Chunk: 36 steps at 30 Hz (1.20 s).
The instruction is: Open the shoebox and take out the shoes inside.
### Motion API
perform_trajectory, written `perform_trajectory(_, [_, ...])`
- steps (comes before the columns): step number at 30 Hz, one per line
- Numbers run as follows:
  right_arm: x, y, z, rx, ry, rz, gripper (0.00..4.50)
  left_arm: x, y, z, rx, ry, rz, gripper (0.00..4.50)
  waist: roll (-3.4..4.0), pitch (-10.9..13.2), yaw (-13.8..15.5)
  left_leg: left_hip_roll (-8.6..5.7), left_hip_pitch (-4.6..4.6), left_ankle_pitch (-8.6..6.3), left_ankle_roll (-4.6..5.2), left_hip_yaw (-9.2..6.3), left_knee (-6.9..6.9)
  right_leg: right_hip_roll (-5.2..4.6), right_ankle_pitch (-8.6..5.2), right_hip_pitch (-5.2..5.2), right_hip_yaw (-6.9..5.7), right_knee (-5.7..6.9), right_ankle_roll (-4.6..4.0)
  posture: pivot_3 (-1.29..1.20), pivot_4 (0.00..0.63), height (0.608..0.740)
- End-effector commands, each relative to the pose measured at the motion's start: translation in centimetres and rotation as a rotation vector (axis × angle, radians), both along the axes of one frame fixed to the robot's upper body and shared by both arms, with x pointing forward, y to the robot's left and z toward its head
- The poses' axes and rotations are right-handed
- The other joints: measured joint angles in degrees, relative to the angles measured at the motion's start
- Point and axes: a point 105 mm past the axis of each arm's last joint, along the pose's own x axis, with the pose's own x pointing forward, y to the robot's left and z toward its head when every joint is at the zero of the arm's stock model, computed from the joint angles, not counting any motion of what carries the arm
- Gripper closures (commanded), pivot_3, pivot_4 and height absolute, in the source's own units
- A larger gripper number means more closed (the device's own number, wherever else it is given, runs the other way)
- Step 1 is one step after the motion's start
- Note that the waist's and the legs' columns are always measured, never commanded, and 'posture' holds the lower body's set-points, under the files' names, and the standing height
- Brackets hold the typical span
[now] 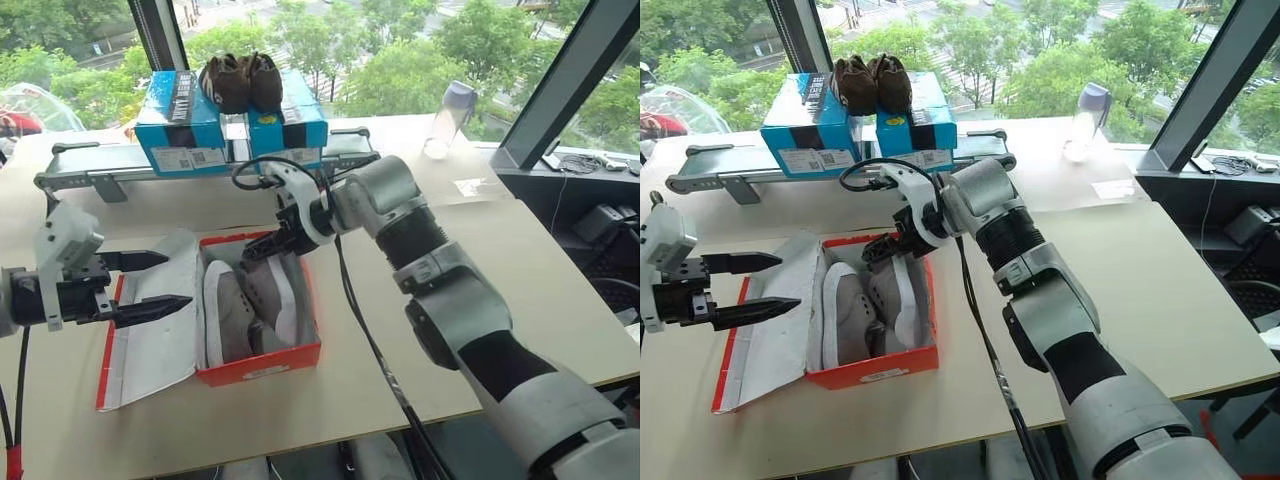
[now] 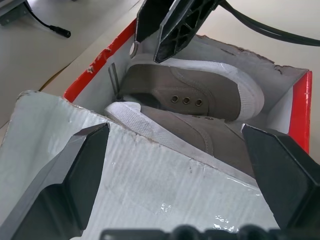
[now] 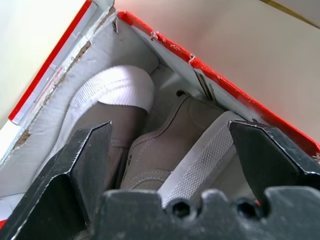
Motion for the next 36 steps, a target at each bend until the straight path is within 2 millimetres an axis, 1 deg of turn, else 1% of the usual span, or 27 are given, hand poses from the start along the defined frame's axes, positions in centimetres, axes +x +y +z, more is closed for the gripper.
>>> perform_trajectory(1, [0.4,-0.6,-1.1,-0.055,0.007,-0.026,0.04,-0.2,-0.4,0.6,0.013,-0.052,-0.004,0.00,0.00,0.00,0.04,0.00,0.00,0.00,0.00,0.00,0.00,0.00,0.00,0.00,0.00,0.01,0.00,0.00,0.150,0.740])
perform_trajectory(5, [0.8,-1.1,-0.9,-0.076,0.003,-0.041,0.04,-0.5,-0.5,0.4,0.012,-0.054,0.000,0.00,0.00,0.00,0.14,0.00,0.01,0.00,0.00,-0.02,0.00,0.00,0.00,0.05,-0.02,-0.02,0.01,0.00,0.150,0.740])
perform_trajectory(9, [1.3,-1.7,-1.5,-0.119,-0.023,-0.049,0.04,-0.8,-0.9,0.1,0.006,-0.053,-0.004,0.00,-0.01,0.00,0.18,0.00,0.04,0.00,0.00,-0.04,0.00,0.00,0.00,0.07,-0.02,-0.02,0.01,0.00,0.150,0.740])
perform_trajectory(11, [1.7,-2.0,-1.4,-0.128,-0.042,-0.057,0.04,-0.8,-1.1,0.0,0.000,-0.053,-0.004,0.00,0.00,0.00,0.23,0.00,0.08,0.00,0.00,-0.04,0.00,0.00,0.00,0.12,-0.02,-0.03,0.01,0.00,0.150,0.740])
perform_trajectory(15, [2.7,-2.5,0.6,-0.110,-0.098,-0.082,0.04,-0.7,-1.2,-0.3,-0.009,-0.052,0.000,0.00,0.00,0.00,0.53,-0.01,0.10,0.01,0.00,-0.06,0.04,0.00,0.00,0.17,-0.02,-0.02,0.02,0.00,0.150,0.740])
perform_trajectory(22, [3.0,-2.8,1.5,-0.110,-0.123,-0.088,0.04,0.0,-1.5,-0.6,-0.020,-0.055,-0.009,0.00,0.00,0.00,0.34,-0.01,0.04,0.00,0.00,-0.07,0.03,0.00,0.00,0.15,-0.02,-0.10,0.03,0.00,0.150,0.740])
perform_trajectory(26, [3.2,-3.2,3.0,-0.087,-0.140,-0.106,0.04,0.2,-1.4,-0.4,-0.018,-0.058,-0.013,0.00,0.01,0.01,0.14,-0.01,0.01,0.00,0.00,-0.07,0.03,0.00,0.00,0.13,-0.02,-0.10,0.03,0.00,0.150,0.740])
perform_trajectory(29, [3.1,-3.2,4.8,-0.051,-0.147,-0.111,0.04,0.5,-1.3,-0.3,-0.016,-0.061,-0.016,0.00,0.01,0.01,0.15,-0.01,-0.01,0.00,0.00,-0.08,0.03,0.00,0.00,0.12,-0.02,-0.12,0.03,0.00,0.150,0.740])
perform_trajectory(31, [3.0,-3.3,5.7,-0.035,-0.150,-0.115,0.04,0.5,-1.3,-0.4,-0.015,-0.062,-0.022,0.00,0.02,0.01,0.07,-0.01,-0.02,0.00,0.00,-0.08,0.03,0.00,0.00,0.10,-0.02,-0.12,0.03,0.00,0.150,0.740])
perform_trajectory(33, [2.9,-3.5,5.7,-0.038,-0.146,-0.119,0.04,0.6,-1.5,-0.4,-0.015,-0.061,-0.027,0.00,0.01,0.01,0.01,-0.01,-0.02,0.00,0.01,-0.07,0.02,0.00,0.00,0.10,-0.02,-0.13,0.03,0.00,0.150,0.740])
perform_trajectory(36, [2.8,-4.0,4.6,-0.065,-0.124,-0.124,0.04,0.6,-1.6,-0.4,-0.016,-0.060,-0.033,0.00,0.01,0.01,-0.23,-0.01,-0.02,-0.01,0.01,-0.07,0.01,0.00,0.00,0.10,-0.02,-0.14,0.04,0.00,0.150,0.740])
